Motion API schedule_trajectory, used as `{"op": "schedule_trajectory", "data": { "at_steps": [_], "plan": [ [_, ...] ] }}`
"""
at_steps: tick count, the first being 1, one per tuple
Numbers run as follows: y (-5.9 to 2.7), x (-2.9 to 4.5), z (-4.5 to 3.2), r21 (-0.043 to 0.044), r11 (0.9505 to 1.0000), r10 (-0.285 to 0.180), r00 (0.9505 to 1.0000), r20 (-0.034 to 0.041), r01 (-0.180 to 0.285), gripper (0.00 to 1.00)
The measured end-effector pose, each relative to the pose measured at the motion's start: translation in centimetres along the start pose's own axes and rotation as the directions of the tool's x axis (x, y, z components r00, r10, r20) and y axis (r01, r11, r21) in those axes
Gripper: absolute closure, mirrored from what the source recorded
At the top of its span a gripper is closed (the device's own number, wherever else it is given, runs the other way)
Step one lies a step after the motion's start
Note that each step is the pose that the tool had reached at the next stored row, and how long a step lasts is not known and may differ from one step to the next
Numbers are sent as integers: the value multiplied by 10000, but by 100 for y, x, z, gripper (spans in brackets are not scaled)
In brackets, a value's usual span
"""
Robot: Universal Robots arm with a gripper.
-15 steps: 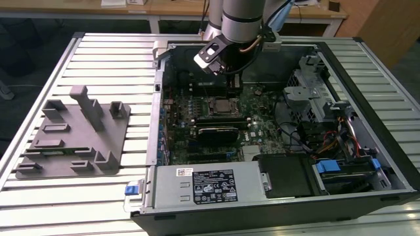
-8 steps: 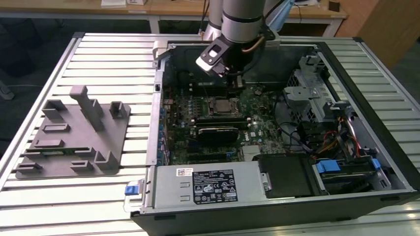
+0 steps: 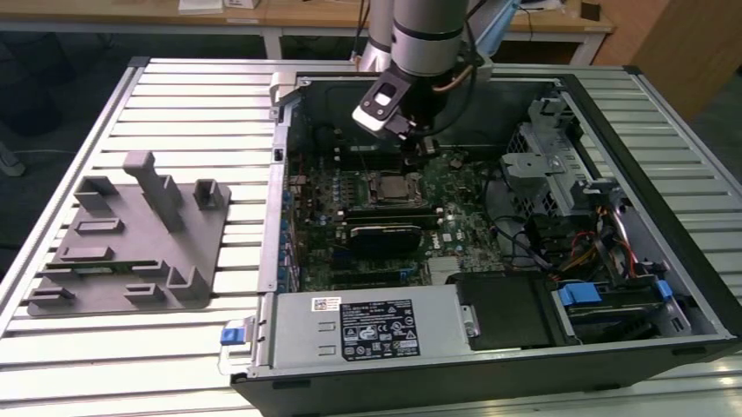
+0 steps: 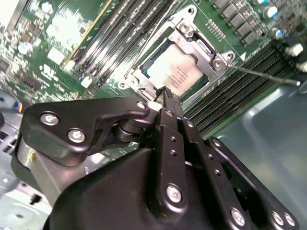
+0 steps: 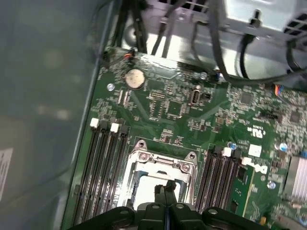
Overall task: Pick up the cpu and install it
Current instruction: 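Close the cpu cover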
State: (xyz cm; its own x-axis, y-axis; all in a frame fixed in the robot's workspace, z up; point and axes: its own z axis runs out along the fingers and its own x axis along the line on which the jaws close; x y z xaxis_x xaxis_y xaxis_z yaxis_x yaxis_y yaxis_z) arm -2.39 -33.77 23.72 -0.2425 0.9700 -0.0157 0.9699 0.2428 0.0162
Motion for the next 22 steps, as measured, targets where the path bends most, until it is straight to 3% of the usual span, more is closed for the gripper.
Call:
{"op": "schedule_trajectory", "data": {
  "at_steps": [5,8,11,15,19,22],
  "plan": [
    [0,0,1,-14,9959,-909,9959,-12,909,89],
    [0,0,3,-24,9894,-1449,9894,-19,1449,89],
    [0,0,4,-34,9800,-1990,9800,-26,1990,89],
    [0,0,5,-47,9631,-2690,9631,-35,2690,89],
    [0,0,6,-62,9407,-3391,9407,-42,3390,89],
    [0,0,6,-73,9211,-3893,9211,-48,3893,89]
  ]
}}
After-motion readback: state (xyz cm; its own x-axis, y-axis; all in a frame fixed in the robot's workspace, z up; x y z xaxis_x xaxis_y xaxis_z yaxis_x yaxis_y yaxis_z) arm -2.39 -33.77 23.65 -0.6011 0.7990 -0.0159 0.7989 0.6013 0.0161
